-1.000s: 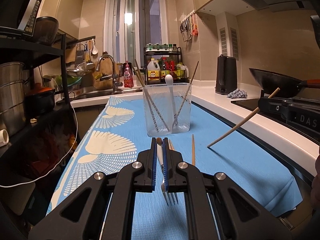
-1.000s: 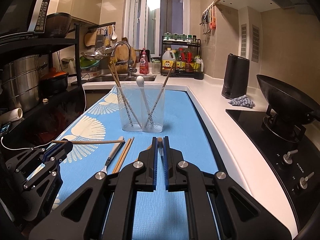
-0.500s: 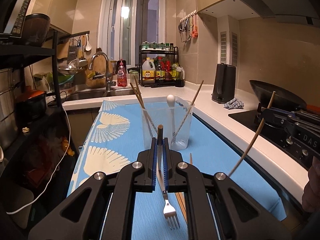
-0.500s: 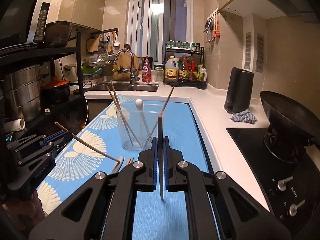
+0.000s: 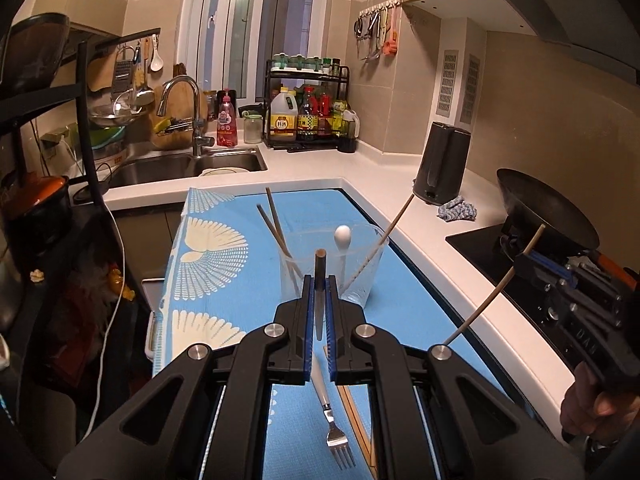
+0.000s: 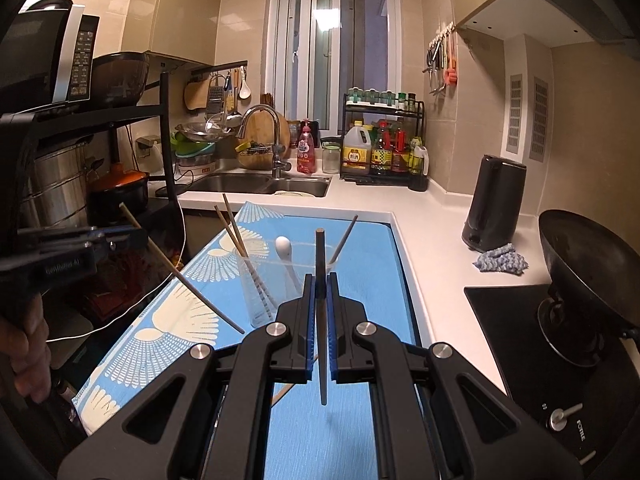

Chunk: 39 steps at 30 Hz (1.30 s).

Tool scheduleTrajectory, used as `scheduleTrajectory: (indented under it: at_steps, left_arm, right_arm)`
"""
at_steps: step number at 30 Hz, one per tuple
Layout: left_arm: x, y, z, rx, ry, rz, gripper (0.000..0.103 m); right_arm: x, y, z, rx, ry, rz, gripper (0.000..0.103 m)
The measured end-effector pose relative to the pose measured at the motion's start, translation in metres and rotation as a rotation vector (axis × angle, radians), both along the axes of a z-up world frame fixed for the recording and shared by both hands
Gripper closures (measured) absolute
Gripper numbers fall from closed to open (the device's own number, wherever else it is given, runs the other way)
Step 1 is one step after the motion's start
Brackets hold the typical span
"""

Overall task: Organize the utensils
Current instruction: 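Carry both held chopsticks over the container and lower them in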

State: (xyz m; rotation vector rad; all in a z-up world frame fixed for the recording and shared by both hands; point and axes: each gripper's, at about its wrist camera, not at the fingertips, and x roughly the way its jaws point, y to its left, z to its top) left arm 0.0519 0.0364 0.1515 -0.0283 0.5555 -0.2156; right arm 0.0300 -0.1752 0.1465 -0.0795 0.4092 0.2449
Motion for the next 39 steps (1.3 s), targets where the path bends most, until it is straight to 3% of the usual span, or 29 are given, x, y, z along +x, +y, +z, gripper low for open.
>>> scheduleTrajectory:
  at_steps: [5,21,35,39]
  left_arm:
    - [0.012,-0.002,0.017,0.031,0.068,0.0,0.097]
    - [0.02,-0.001,0.018,0.027,0.06,0.012,0.097]
    - [0.055,0.004,0.088,-0.015,0.001,0.008,0.098]
    - [0.073,-0.002,0.105,-0.012,-0.021,0.003,0.098]
  right_arm:
    - [0.006,0.002,0.008,0.006,-0.01,0.012,0.098]
    - [0.01,0.004,0.011,0.018,-0.008,0.025,0.098]
    - [0.062,0.029,0.101,0.021,-0.111,0.091,0.098]
    - [0.087,0.038,0.113,0.027,-0.118,0.093,0.098]
